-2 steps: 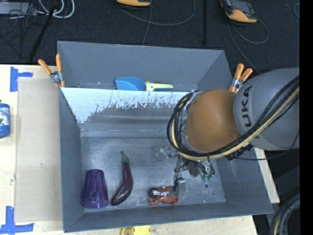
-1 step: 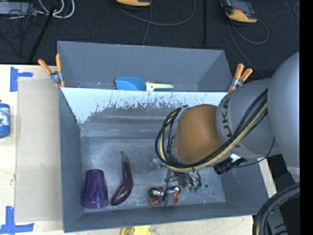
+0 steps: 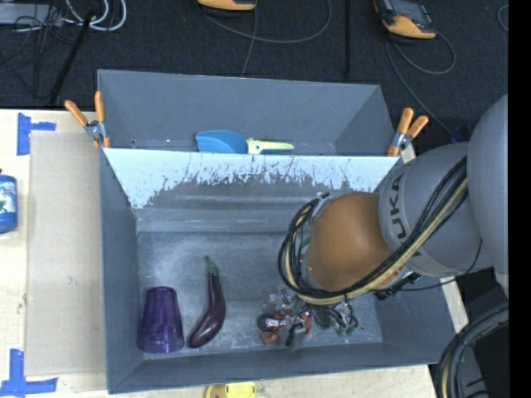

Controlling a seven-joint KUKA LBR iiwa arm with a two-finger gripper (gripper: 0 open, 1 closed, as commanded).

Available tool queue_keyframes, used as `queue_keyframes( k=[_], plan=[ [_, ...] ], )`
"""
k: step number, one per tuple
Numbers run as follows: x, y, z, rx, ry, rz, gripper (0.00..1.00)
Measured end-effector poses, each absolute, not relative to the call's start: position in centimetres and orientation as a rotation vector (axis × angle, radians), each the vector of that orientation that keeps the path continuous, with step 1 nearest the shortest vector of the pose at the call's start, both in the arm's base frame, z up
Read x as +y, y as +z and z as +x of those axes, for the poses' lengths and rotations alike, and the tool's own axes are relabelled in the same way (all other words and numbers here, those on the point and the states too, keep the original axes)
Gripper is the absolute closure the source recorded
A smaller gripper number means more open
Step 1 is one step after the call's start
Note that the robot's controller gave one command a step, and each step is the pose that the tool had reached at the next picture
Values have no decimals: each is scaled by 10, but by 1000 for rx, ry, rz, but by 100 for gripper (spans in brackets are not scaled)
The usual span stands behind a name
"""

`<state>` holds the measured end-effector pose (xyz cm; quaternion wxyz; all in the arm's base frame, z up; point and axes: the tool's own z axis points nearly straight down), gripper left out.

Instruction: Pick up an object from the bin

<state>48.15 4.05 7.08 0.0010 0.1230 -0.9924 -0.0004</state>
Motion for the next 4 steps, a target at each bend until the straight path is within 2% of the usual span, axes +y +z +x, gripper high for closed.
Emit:
queue_keyframes(
  k=[1, 2, 3, 4],
  plan=[
    [40, 71, 481, -3116, -1, 385, 100],
    [6, 192, 525, -3120, -1, 369, 100],
    [6, 192, 525, -3120, -1, 367, 100],
    [3, 152, 547, -3129, 1, 373, 100]
  ],
)
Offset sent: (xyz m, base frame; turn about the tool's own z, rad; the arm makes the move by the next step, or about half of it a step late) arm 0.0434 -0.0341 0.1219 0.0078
